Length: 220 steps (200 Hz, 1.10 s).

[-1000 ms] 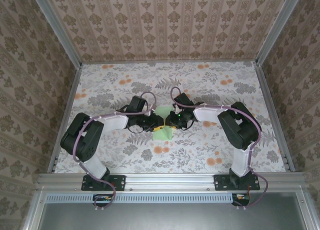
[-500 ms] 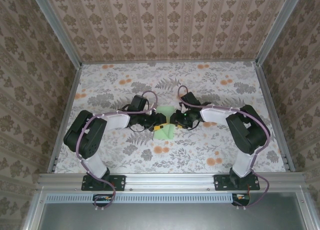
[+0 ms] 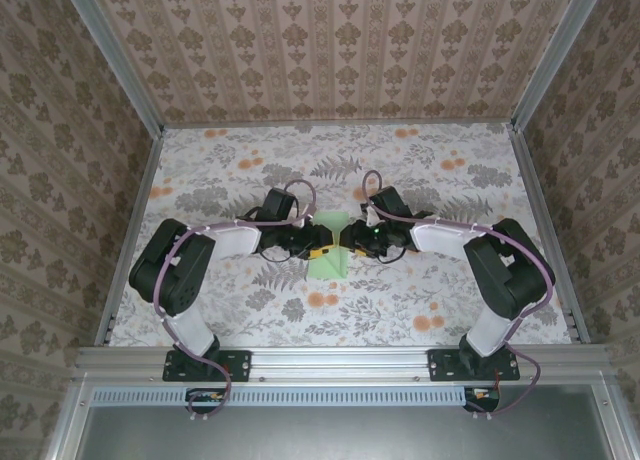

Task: Fold a paper plane with a square sheet of paper (pick it up from the middle)
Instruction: Fold the triangle a second time at the center of the table.

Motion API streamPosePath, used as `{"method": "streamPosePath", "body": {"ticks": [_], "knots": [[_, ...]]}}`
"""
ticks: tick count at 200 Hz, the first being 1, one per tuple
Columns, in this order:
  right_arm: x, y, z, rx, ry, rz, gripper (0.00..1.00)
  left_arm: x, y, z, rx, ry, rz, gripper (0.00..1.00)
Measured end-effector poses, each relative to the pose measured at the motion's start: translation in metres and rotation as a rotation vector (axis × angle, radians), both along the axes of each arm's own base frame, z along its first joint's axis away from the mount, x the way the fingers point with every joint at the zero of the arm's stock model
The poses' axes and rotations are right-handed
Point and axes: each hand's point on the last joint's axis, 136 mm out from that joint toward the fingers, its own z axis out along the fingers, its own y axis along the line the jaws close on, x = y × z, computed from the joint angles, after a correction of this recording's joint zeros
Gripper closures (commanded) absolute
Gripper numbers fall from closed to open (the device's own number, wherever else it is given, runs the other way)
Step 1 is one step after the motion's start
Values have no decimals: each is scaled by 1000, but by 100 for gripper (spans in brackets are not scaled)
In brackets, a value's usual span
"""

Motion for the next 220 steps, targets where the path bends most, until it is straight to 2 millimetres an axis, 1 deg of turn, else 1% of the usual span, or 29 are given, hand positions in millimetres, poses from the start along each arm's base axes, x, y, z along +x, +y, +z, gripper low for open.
{"method": "streamPosePath", "body": {"ticks": [37,66,98,121,139,158,166,177,196,220], "knots": [[3,7,7,37,-28,19,61,0,0,-5,8,13,0,69],[4,10,10,57,-40,27,61,0,1,-9,15,22,1,73],[3,10,7,58,-39,26,61,0,0,-9,14,21,1,75],[1,10,2,49,-25,29,61,2,0,-7,12,18,2,75],[-1,9,0,42,-17,32,66,2,0,-8,14,18,3,75],[-1,9,-1,40,-16,33,77,2,0,-8,15,18,4,76],[-1,9,-1,39,-19,37,83,2,0,-8,15,18,4,76],[-2,9,-1,38,-16,36,87,2,0,-8,15,18,4,76],[-3,7,-5,19,-9,47,92,2,0,-7,12,14,4,76],[-2,4,-12,-25,-3,55,96,5,-3,-3,-8,0,3,76]]}}
